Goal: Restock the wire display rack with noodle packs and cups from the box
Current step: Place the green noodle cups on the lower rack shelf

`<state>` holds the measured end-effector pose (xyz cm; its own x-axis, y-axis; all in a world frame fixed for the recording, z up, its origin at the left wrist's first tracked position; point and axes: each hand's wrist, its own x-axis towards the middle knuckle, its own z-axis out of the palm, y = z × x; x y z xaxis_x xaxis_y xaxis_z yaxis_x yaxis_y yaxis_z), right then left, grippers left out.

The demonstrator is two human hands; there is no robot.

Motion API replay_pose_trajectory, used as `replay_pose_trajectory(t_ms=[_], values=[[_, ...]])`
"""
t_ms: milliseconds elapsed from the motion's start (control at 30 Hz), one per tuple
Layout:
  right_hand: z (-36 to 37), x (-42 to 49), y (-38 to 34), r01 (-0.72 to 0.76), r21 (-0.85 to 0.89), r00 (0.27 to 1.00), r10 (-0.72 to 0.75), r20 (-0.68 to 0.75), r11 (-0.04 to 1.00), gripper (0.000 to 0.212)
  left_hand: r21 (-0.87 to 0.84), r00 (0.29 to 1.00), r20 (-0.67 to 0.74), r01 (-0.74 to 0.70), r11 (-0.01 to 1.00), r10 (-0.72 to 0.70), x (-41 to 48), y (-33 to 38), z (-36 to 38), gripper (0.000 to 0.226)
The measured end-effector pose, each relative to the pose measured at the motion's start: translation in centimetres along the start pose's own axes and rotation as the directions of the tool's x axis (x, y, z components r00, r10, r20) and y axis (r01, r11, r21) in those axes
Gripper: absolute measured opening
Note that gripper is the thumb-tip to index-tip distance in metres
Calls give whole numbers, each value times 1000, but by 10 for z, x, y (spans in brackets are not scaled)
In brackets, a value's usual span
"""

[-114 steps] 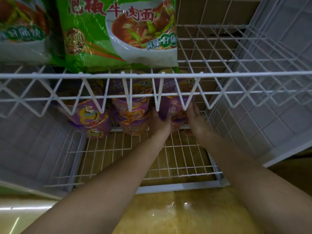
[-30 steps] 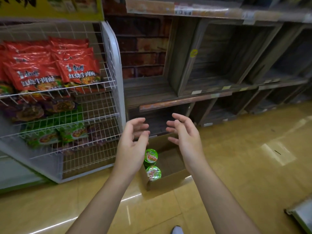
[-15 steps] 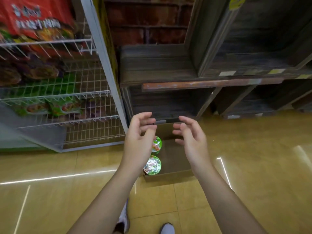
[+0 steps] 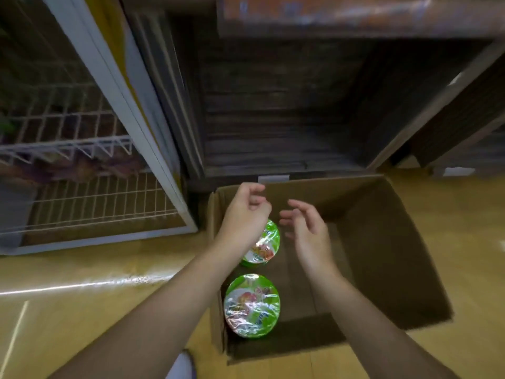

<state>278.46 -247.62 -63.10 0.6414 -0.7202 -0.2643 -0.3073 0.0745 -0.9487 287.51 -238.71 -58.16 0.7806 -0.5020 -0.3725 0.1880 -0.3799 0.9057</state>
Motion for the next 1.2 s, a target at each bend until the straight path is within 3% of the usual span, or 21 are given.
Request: replay_pose_trajectory(t_ms=[133, 200, 300, 400, 533, 700, 767, 833, 900, 967, 1100, 1200], values=[[21, 50, 76, 81, -68, 996, -78, 49, 994, 21, 117, 998, 61, -37, 992, 30, 58, -56, 15, 30], [27, 67, 105, 145, -150, 986, -130, 105, 978, 19, 289, 993, 104, -91, 953, 63, 80, -81, 22, 34], [29, 88, 140, 228, -269, 971, -198, 135, 936, 23, 578, 982, 185, -87, 811, -27, 105, -110, 25, 43], [26, 110, 167, 253, -340, 967, -229, 109, 906, 32, 741, 969, 208, -67, 668, -134, 119, -131, 21, 57], [25, 131, 197, 162, -401, 986, -134, 97, 901, 26, 875, 925, 257, -100, 474, -279, 126, -147, 24, 89], [27, 141, 210, -104, -184, 992, 115, 51, 977, 26, 929, 895, 310, -213, 304, -319, 123, -162, 39, 109], [25, 144, 217, -179, -143, 981, 188, 54, 973, 22, 930, 900, 308, -216, 298, -310, 123, -164, 38, 112], [23, 143, 228, -221, -297, 957, 265, 117, 929, 12, 922, 898, 316, -216, 321, -305, 123, -164, 35, 112], [24, 134, 233, -255, -465, 901, 383, 203, 848, 17, 916, 900, 325, -225, 332, -289, 123, -162, 33, 110], [29, 125, 233, -345, -446, 849, 477, 226, 826, 16, 915, 898, 329, -227, 333, -292, 121, -163, 32, 110], [34, 122, 230, -357, -432, 872, 461, 163, 828, 13, 899, 899, 340, -226, 374, -276, 117, -160, 28, 101], [32, 117, 224, -330, -471, 896, 428, 117, 818, 10, 832, 935, 309, -177, 525, -176, 117, -154, 24, 83]])
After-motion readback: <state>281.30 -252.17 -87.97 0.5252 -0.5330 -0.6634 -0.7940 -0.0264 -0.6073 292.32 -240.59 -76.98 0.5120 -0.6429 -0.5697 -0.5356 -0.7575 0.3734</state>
